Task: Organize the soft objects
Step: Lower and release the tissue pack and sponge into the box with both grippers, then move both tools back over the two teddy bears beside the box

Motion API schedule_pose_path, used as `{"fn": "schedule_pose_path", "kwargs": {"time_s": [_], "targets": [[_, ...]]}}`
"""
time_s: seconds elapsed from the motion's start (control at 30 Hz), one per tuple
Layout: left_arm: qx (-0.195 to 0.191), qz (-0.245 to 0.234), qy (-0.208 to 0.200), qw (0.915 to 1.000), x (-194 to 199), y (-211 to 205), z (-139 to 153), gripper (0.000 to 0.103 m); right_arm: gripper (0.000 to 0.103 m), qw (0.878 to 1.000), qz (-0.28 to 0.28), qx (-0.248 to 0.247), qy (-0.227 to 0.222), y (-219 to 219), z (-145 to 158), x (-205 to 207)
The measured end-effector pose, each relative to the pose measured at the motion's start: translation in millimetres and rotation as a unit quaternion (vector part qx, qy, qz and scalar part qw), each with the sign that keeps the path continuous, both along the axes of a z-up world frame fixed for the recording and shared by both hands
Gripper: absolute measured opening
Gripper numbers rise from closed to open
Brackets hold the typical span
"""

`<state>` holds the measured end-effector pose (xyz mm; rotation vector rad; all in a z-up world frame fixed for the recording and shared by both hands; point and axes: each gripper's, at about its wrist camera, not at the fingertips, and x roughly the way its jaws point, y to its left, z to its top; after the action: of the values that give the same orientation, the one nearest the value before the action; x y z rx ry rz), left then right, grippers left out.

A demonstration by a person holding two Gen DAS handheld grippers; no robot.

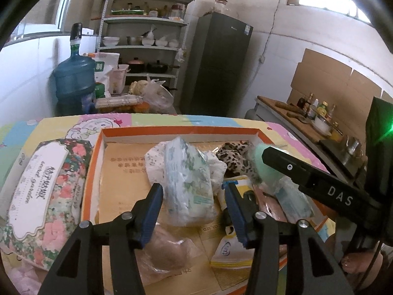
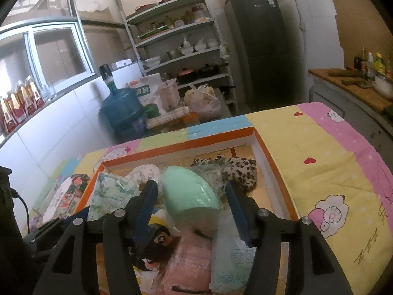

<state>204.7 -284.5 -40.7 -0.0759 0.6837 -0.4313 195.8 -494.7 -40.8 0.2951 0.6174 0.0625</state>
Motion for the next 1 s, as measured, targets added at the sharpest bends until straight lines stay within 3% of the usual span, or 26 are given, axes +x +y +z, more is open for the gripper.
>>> {"fn": "schedule_pose_path", "kwargs": {"time_s": [0.13, 0.53, 1.0], "targets": [[0.003, 0.007, -0.005, 1.0, -1.8, 3.8, 3.7, 0.052, 0.069, 1.0, -0.007, -0.005, -0.005, 1.5, 2.5, -4.3], [-0.009, 0.015, -0.009, 0.9998, -13.0, 17.6, 15.5, 0.053, 0.069, 1.0, -0.011, -0.001, -0.021, 6.1, 16.6, -19.0], [-0.006, 0.024, -0.043, 0.9988, -37.9, 38.4, 36.5, 0.053, 0.07, 0.999, -0.006, -0.008, -0.038, 28.1, 37.0, -41.4]]}}
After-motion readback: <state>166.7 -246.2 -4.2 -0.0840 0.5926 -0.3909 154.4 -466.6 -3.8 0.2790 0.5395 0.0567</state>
